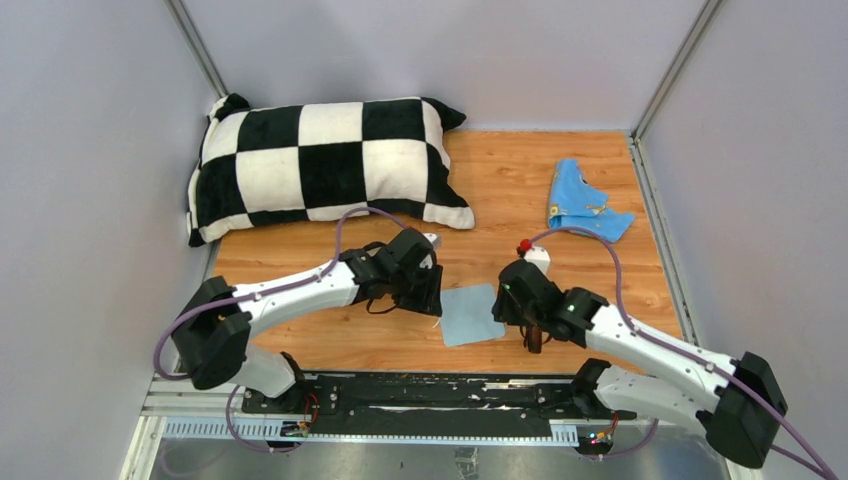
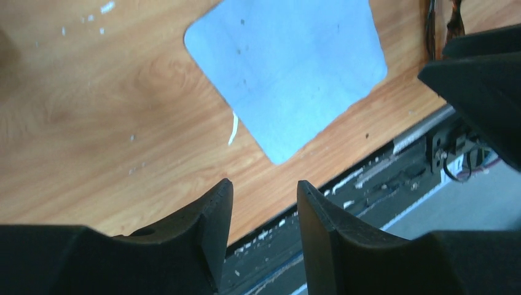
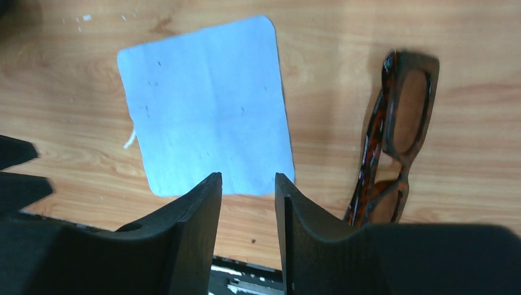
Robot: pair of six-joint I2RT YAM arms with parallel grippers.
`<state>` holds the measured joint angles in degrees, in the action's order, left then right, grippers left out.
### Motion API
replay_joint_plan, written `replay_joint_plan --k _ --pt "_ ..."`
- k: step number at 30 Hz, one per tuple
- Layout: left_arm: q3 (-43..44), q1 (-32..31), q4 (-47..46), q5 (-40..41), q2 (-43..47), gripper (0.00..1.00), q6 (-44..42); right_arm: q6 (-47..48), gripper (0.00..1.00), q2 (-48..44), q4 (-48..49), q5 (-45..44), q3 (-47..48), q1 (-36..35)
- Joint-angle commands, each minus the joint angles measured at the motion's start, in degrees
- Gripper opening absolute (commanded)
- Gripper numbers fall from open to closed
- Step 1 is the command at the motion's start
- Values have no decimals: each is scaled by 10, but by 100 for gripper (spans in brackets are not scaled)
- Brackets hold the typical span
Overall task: Organize the sunglasses
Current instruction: Fold the glasses cleaning cloth at the center of the board.
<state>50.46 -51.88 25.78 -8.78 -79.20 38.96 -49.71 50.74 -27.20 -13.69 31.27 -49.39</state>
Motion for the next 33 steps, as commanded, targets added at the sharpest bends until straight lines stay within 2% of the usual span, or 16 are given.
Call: replay_joint_plan --k 1,4,7,9,11,16,19,24,27,30,33 --pt "50 2 8 46 -72 48 -4 127 42 81 -6 -58 89 7" --pt "61 3 -21 84 -93 47 23 212 41 140 22 -42 126 32" --pt "47 2 -62 125 -81 48 40 263 40 195 63 77 139 93" --pt "39 7 -78 151 -79 48 42 276 40 224 78 118 143 113" --pt "40 21 -85 140 -97 48 41 280 41 248 90 148 146 134" --pt "35 31 -116 103 -161 45 45 280 41 283 99 179 152 165" --pt "39 31 -128 100 -190 40 43 281 41 284 100 185 151 174" --pt "25 31 -155 102 -200 38 49 286 42 271 90 191 144 177" --pt "28 31 -152 104 -209 33 47 290 43 274 91 200 138 183" --pt "31 31 -147 106 -216 26 38 305 50 289 90 220 146 187" --pt "32 31 -137 116 -213 15 32 322 54 309 84 228 156 189"
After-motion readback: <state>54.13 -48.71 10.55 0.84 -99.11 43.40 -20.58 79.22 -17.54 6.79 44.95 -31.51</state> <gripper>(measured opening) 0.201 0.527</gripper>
